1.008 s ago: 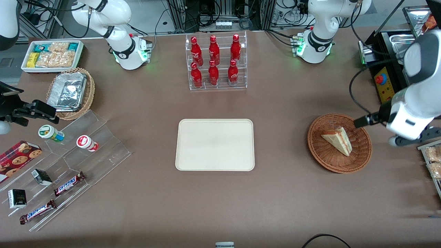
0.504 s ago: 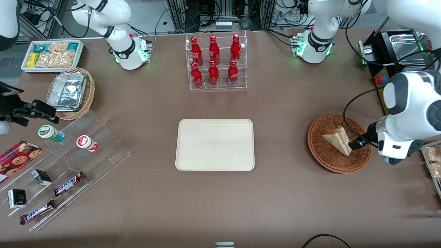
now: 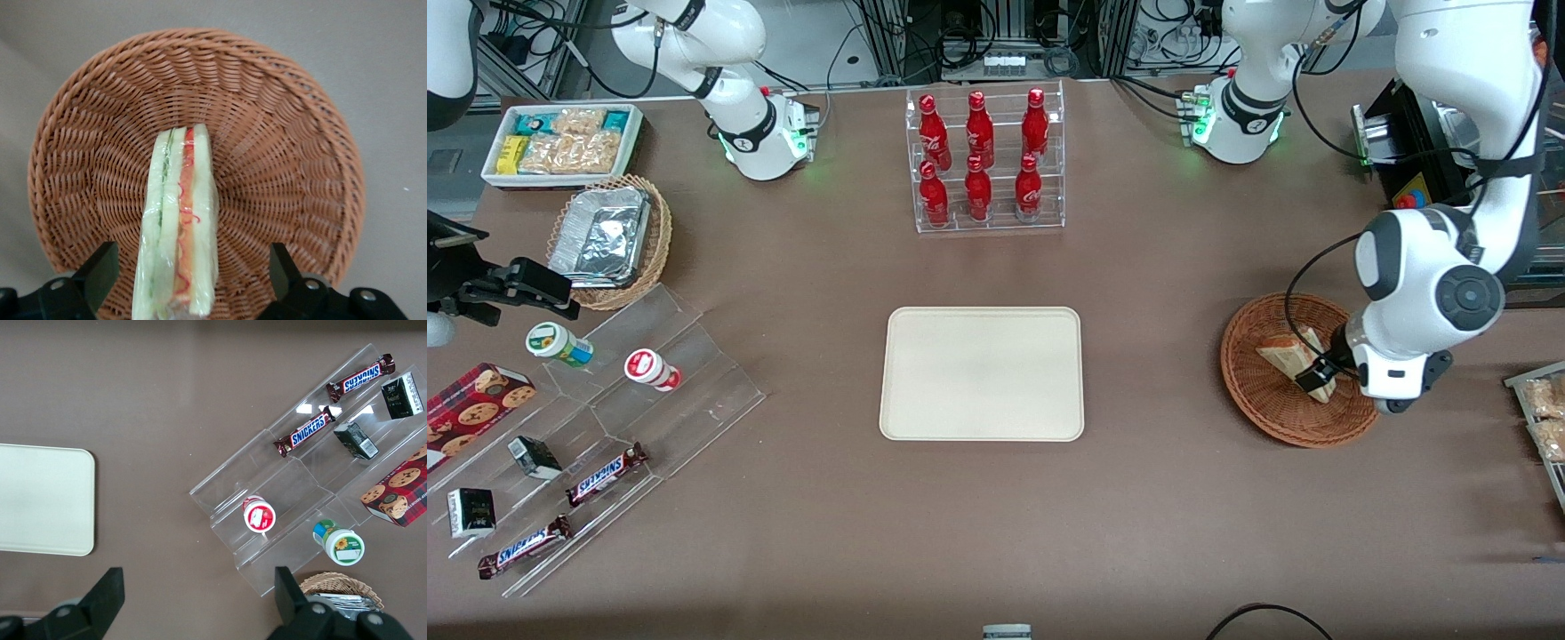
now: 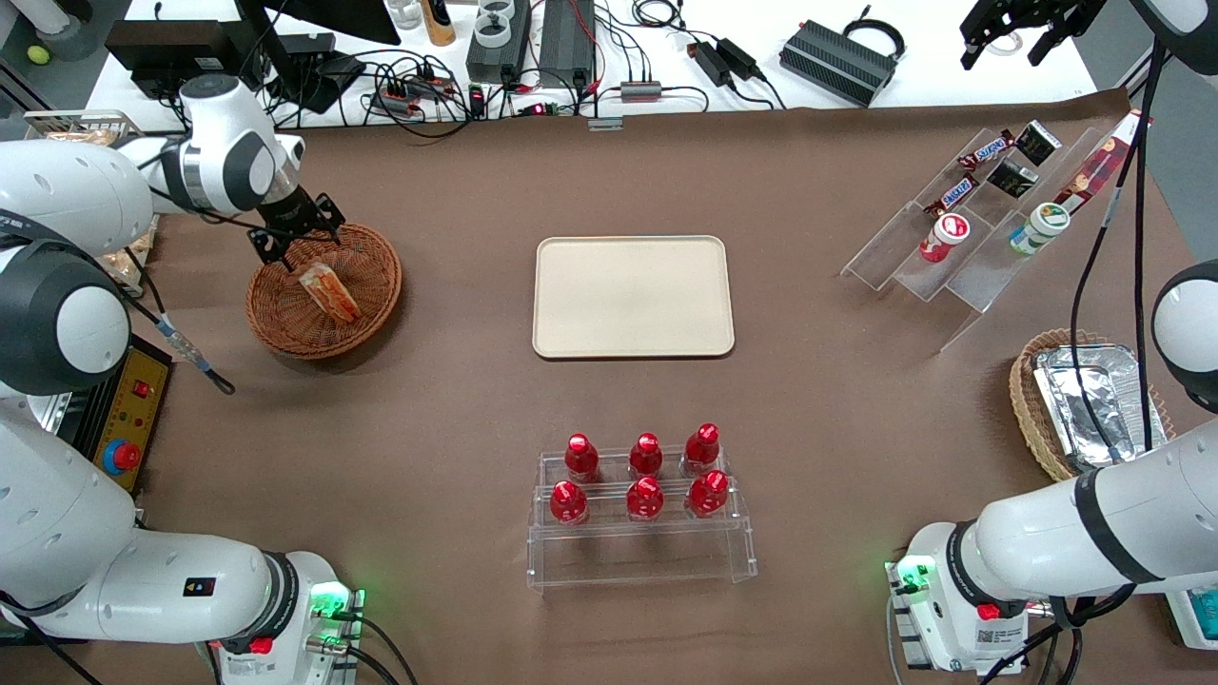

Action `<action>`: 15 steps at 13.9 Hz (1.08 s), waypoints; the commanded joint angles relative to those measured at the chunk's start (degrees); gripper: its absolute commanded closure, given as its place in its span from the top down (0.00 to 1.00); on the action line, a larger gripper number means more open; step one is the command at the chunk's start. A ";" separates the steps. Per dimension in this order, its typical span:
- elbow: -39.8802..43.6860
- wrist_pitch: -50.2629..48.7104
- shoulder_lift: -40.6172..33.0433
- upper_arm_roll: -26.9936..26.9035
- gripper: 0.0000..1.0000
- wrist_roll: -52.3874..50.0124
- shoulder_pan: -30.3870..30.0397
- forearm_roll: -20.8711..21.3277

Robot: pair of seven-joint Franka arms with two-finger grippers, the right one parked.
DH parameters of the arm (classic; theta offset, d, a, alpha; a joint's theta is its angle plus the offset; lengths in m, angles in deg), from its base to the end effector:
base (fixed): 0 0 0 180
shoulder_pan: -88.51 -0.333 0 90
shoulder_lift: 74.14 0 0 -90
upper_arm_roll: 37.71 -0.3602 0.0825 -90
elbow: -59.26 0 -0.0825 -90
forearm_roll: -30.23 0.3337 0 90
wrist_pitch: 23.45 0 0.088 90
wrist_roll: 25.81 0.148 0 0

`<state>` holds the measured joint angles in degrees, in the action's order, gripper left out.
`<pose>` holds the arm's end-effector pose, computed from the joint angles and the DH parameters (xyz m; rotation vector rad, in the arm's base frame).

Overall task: Place sandwich from basket to tray
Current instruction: 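Close the left gripper on the wrapped sandwich wedge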

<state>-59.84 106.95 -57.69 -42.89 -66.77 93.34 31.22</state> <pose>0.5481 0.0026 0.3200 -2.8831 -1.0633 0.1077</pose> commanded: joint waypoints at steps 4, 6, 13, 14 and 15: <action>-4.73 3.88 -1.25 -0.36 1.00 -1.32 -0.18 -0.02; -5.53 6.00 -0.11 -0.36 0.98 -3.15 -0.18 -0.28; -5.62 6.97 1.91 -0.36 0.93 -5.18 0.17 -0.37; -5.62 6.97 2.09 -0.36 0.88 -5.10 0.35 -0.37; -5.62 6.89 2.27 -0.36 0.80 -5.10 0.53 -0.37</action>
<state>-65.07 112.89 -55.66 -43.34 -70.95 93.43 31.06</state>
